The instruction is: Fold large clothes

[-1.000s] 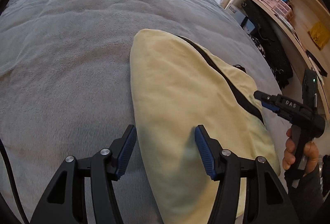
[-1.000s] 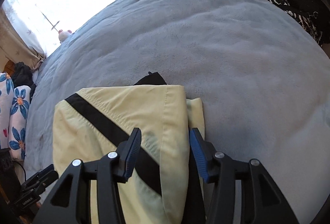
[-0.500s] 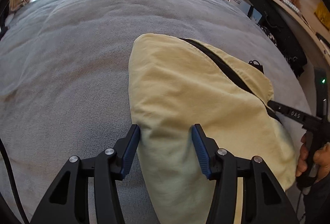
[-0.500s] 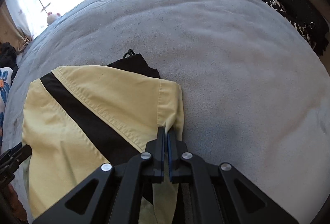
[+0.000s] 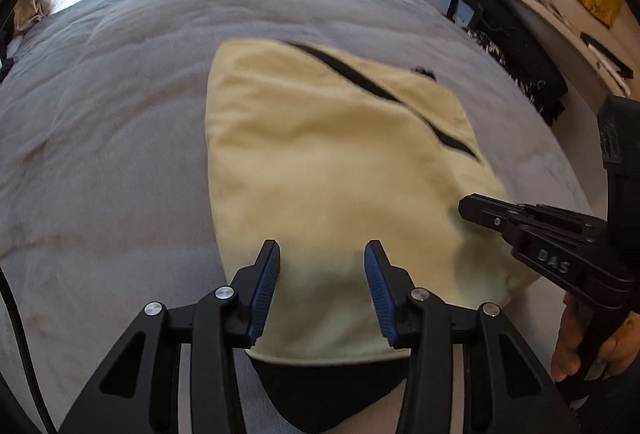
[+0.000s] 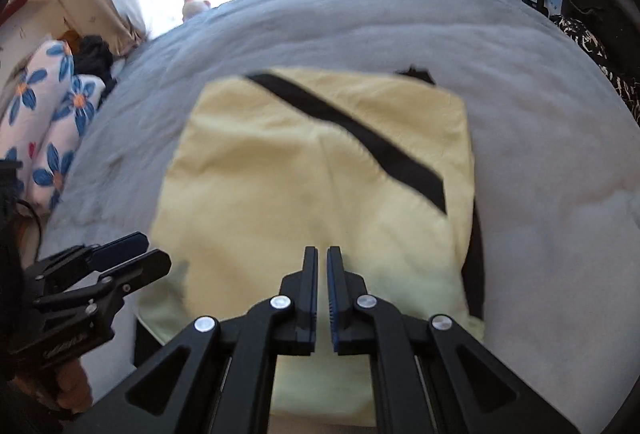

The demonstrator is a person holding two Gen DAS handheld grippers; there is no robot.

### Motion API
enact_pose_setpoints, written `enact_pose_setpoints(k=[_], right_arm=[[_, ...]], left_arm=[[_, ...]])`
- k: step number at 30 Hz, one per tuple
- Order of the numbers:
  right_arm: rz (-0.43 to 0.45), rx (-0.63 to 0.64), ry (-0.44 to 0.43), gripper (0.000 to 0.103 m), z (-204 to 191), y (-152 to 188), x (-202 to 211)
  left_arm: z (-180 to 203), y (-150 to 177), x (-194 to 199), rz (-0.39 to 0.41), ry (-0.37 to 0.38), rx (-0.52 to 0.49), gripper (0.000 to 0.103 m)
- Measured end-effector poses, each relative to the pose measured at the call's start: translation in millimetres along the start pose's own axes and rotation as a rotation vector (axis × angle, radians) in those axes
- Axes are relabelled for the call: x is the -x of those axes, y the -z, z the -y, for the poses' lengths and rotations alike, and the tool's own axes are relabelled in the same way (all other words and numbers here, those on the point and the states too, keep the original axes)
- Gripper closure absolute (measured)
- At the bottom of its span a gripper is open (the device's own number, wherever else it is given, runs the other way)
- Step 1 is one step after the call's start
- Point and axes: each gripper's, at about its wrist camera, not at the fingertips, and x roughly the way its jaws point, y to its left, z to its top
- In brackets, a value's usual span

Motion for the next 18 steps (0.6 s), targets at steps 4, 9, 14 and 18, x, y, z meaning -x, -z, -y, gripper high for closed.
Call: enact_pose_setpoints(k=[4, 9, 14, 18], right_arm=[[0.002, -0.072, 0.133, 0.103, 40.1, 13.8, -5.5], [-0.002, -0.146, 0.07, 0.103, 59.1, 20.8, 15.7], [-0.001, -0.13, 0.052, 0.1, 42.0, 15.6, 32.0], [-0.006, -0.114, 0.035, 0.091, 34.5, 6.9, 49.7]], left_arm=[[0.8, 8.7, -1.7, 0.031, -0.051, -0.037, 0.06], [-5.5, 8.6, 2.2, 0.025, -0.051, -0.017, 0.06], [-13.2, 7.5, 9.6, 0.005, -0.042, 0.013, 0.06], [-11.9, 7.5, 26.2, 0.029, -0.057, -0.004, 0.045]])
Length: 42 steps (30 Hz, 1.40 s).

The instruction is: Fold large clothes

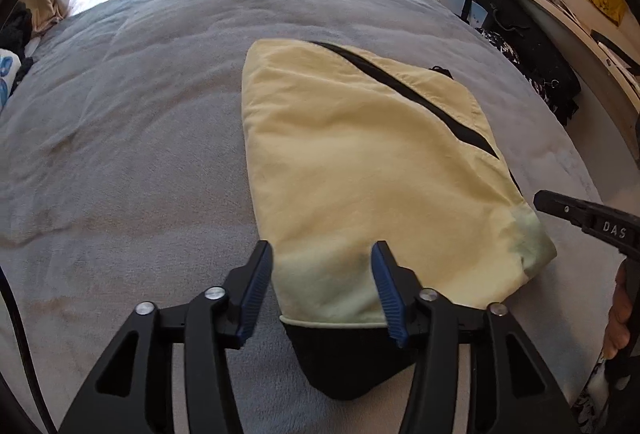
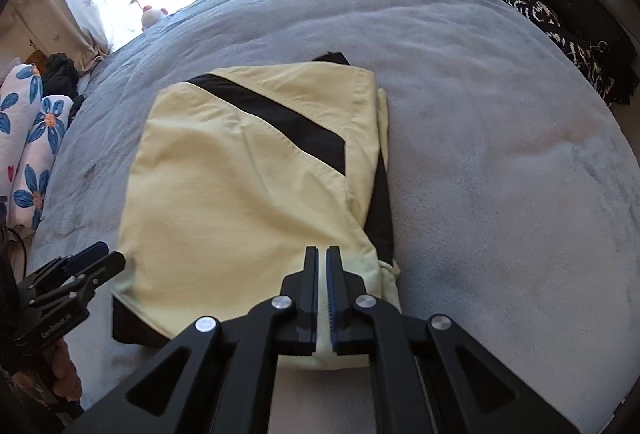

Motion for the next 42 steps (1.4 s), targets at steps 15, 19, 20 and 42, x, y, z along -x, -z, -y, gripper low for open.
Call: enact_pose_setpoints(k=[15, 19, 20, 42], right_arm=[[0.031, 0.12, -0.026, 0.035, -3.8, -21.0, 57.0], [-0.015, 0.113, -0.046, 0.035, 14.0, -22.8, 40.4], [-0.022, 0.111, -0.057, 0.035, 17.9, -22.9, 36.0], [-0.219, -0.007, -0.425, 0.033, 61.5, -29.5, -106.7]], left_arm=[[-19.6, -12.6, 39.2, 0.012, 0.008, 0.013, 0.03], [-29.3, -11.7, 30.8, -0.01, 0.004, 0.032, 0.03], [-31.5, -11.1, 28.0, -0.016, 0.004, 0.039, 0.03], [-64.8, -10.1, -87.3, -0.118, 0.37, 0.283, 0.023]])
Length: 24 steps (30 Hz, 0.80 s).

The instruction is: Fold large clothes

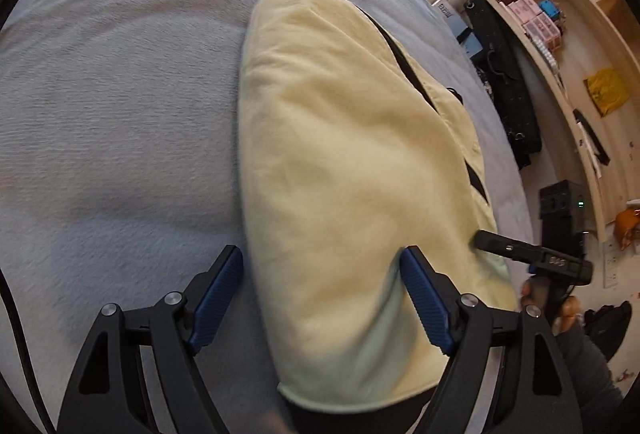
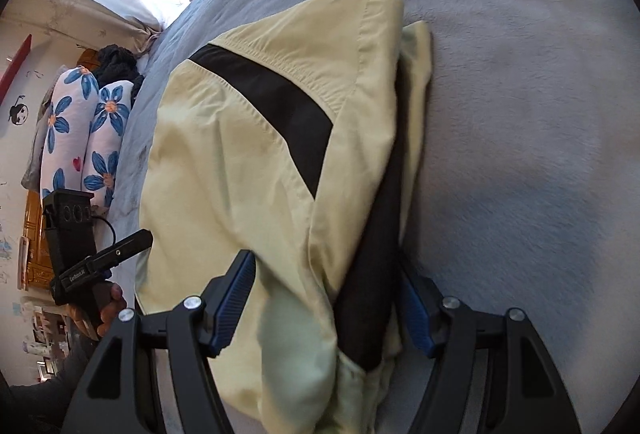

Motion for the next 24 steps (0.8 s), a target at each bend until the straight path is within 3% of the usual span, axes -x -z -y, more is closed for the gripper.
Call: enact_pose_setpoints(k=[3, 7, 9, 11, 13, 16, 21, 24], right_arm=[[0.02, 0.032, -0.023, 0.033, -5.0, -7.3, -10.3], [0.053, 0.051, -0.046, 0.036, -7.3, -15.3, -14.9], [0.063, 0.058, -0.042, 0.044, -8.1, -18.2, -16.8], [0.058, 0.058, -0.041, 0.064, -8.8, -20.7, -20.5], [0.059, 0.053, -0.042, 0.072, -11.3, -21.2, -21.9], [0.07, 0.099, -0.009, 0.085, -23.7, -18.7, -20.3], [0.094, 0.164, 0.071, 0.089, -49.4, -15.7, -15.2], [0.114, 0.2, 0.106, 0.09, -64.2, -14.3, -9.3]], left_arm=[[6.4, -2.6, -10.6, -0.001, 0.012, -0.027, 0.019], [22.2, -8.6, -21.1, 0.005, -0.03, -0.092, 0.012], [30.4, -9.7, -26.7, 0.008, -0.061, -0.119, 0.01], [30.6, -10.2, -23.1, 0.009, -0.068, -0.125, 0.011], [35.1, -8.4, -20.1, 0.015, -0.085, -0.146, 0.017], [48.9, -7.3, -14.6, 0.038, -0.119, -0.207, 0.035], [66.3, -7.8, -1.9, 0.076, -0.159, -0.254, 0.062], [74.3, -9.2, 6.1, 0.093, -0.166, -0.25, 0.068]])
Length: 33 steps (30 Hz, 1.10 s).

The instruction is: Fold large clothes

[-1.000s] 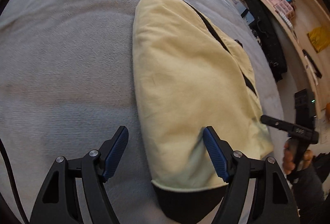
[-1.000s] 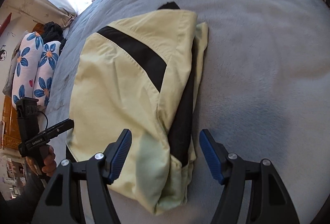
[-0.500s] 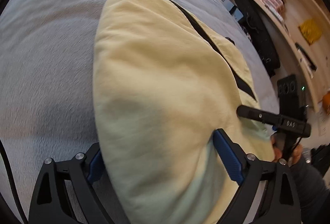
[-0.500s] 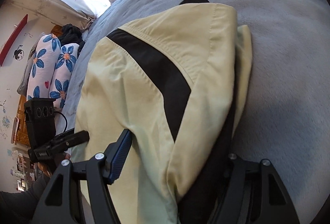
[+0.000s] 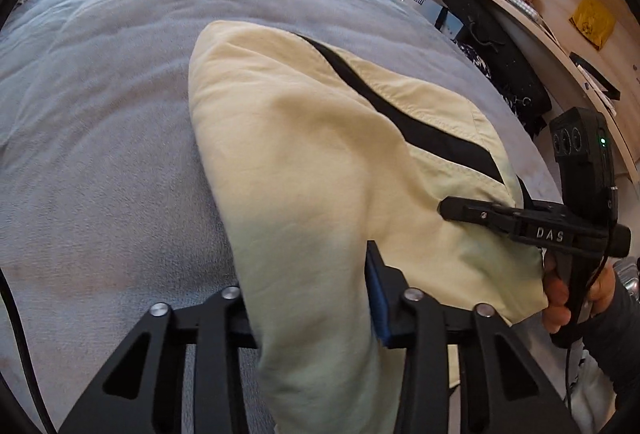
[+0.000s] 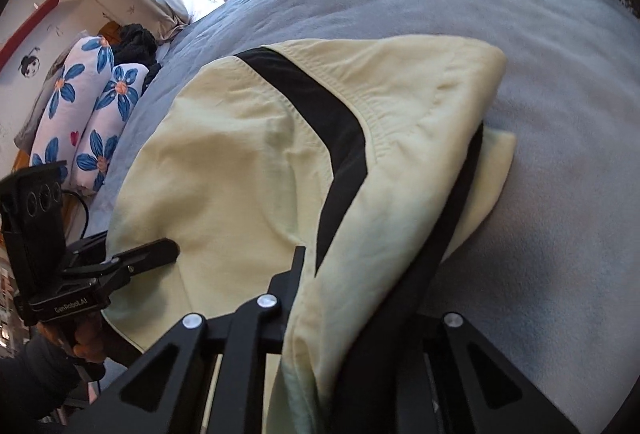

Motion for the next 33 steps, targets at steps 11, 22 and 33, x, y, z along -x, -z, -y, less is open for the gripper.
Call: enact_pose_setpoints(k=[11, 22, 33], right_arm=[[0.015, 0.106, 0.035, 0.091, -69.7, 10.0, 32.6], [0.076, 0.193, -0.001, 0.091, -182.4, 18.1, 46.7], [0.168, 0.226, -0.103, 0.091, -289.7, -48.1, -17.8]], left_arm=[[-3.6, 12.1, 63.1, 0.037, -0.062, -0.01, 0.07], [-31.3, 43.3, 159.5, 0.114, -0.15, -0.015, 0.07], [-157.6, -3.4, 236.4, 0.165, -0.285, -0.03, 0.07]])
